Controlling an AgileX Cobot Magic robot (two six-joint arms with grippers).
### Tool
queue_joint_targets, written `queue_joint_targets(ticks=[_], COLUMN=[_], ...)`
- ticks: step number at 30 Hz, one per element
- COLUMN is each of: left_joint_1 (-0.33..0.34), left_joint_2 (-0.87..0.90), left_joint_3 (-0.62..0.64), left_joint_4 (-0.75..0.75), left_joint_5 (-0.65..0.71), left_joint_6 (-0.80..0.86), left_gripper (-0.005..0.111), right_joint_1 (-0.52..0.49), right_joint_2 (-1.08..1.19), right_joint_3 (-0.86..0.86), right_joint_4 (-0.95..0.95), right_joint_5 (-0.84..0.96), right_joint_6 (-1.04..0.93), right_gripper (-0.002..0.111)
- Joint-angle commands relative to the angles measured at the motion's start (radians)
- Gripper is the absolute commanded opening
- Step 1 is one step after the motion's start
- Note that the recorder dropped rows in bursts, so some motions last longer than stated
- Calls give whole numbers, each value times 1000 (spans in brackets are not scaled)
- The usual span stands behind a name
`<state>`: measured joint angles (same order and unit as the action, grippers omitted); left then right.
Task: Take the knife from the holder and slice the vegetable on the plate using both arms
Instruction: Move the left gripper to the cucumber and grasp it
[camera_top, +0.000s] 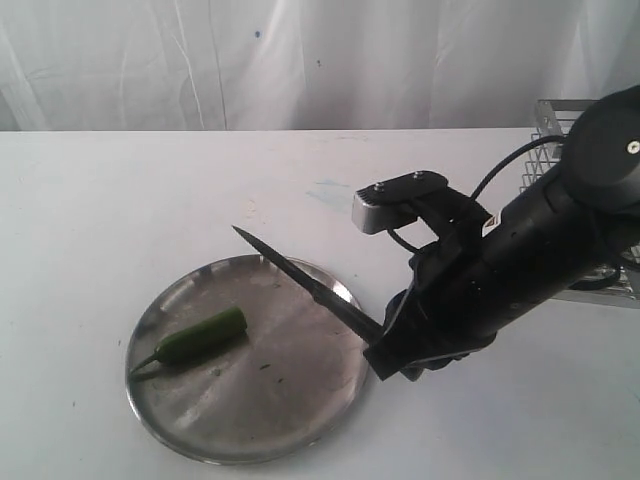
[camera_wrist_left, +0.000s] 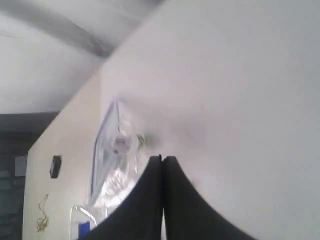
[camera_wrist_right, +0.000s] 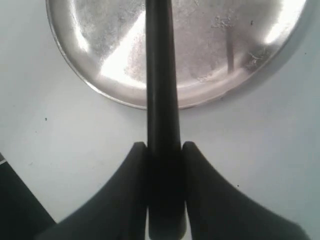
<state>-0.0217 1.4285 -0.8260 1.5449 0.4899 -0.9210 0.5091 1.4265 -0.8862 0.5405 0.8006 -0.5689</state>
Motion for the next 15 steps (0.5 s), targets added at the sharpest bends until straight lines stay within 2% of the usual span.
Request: queue_joint_targets(ticks=[1,3,4,7,9,11,12,13,14,15], left_joint_1=[-25,-45,-51,-70,-81,-121,-163,-183,-230,-245], left_joint_2=[14,14,14,14,14,14,20,26,37,40], left_joint_3=[-49,-90,-108,-143,-160,-160,-150,-144,-125,-116], left_joint_4=[-875,-1409,-1627,-2052,-2186,-2182,-2135,-2108,-2032,-2009], left_joint_5=[41,143,201,190,183,207,190,166,87,55], left_joint_6=[1146,1722,1914,2065,2142,2235,2242,2246,2241,2235], left_gripper=[0,0,0,0,0,5,18,25,42,50], right_joint_1=[2,2,2,2,2,2,2,2,2,2], right_joint_2=[1,1,1,1,1,1,1,1,1,1], right_joint_3=[3,3,3,3,3,3,3,3,3,3], right_joint_4=[8,8,8,8,6,2,2,2,-17,-46], right_joint_5=[-16,-11,-11,-6,-2,-2,-9,-22,-52,-73], right_joint_6=[-2,-2,-2,12,15,15,15,25,67,107], right_gripper=[0,0,0,0,0,0,0,0,0,0])
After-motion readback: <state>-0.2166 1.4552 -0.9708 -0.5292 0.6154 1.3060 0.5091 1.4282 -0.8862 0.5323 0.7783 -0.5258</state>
